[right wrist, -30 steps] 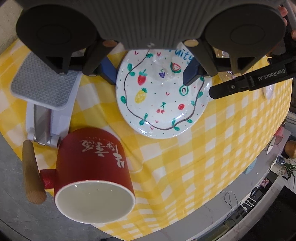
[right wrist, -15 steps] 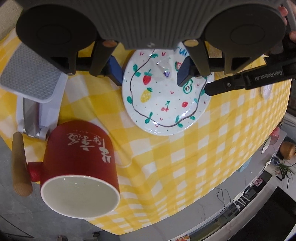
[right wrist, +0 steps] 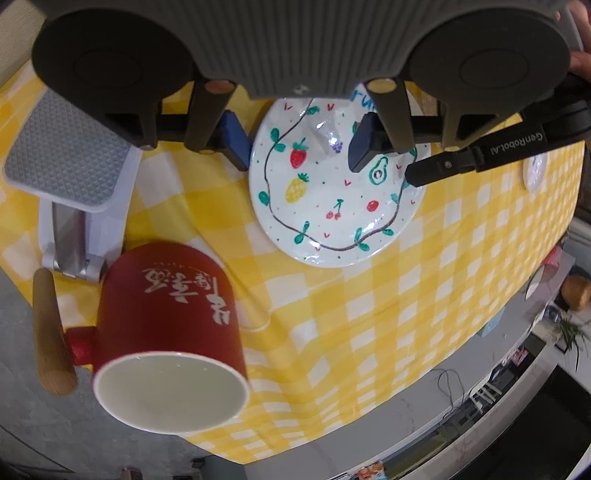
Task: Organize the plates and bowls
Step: 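Lift the painted plate with both grippers and tilt it on edge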
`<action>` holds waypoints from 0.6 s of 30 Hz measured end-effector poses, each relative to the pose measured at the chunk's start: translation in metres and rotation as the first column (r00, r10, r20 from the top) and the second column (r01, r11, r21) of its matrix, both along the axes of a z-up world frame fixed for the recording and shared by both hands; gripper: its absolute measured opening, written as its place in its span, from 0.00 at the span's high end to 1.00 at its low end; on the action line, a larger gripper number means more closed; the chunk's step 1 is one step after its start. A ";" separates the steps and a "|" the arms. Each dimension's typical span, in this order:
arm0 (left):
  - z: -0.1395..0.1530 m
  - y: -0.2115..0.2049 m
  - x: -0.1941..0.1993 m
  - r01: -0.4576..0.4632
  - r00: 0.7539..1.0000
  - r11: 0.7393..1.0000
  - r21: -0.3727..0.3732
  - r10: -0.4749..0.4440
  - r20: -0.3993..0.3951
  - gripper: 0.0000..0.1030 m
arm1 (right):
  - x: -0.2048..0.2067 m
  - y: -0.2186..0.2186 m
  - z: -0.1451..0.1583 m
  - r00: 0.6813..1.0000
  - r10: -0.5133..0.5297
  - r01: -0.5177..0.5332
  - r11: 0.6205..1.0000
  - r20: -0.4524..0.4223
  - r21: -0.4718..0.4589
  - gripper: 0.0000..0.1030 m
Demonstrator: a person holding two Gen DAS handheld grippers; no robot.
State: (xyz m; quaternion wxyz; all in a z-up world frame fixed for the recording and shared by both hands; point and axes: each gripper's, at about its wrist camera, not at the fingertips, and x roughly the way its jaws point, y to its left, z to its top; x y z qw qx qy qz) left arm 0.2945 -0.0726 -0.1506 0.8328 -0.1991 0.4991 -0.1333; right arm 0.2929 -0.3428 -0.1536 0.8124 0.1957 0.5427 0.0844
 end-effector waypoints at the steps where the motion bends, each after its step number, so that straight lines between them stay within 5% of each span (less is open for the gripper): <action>1: 0.000 0.000 0.000 0.001 1.000 1.000 -0.003 -0.001 0.002 0.79 | 0.000 -0.003 -0.001 1.000 -0.014 0.014 1.000 -0.005 0.014 0.50; 18: 0.004 0.011 -0.005 -0.041 0.999 0.995 -0.088 0.040 -0.010 0.92 | 0.000 -0.023 0.003 0.998 -0.070 0.069 0.991 0.001 0.117 0.58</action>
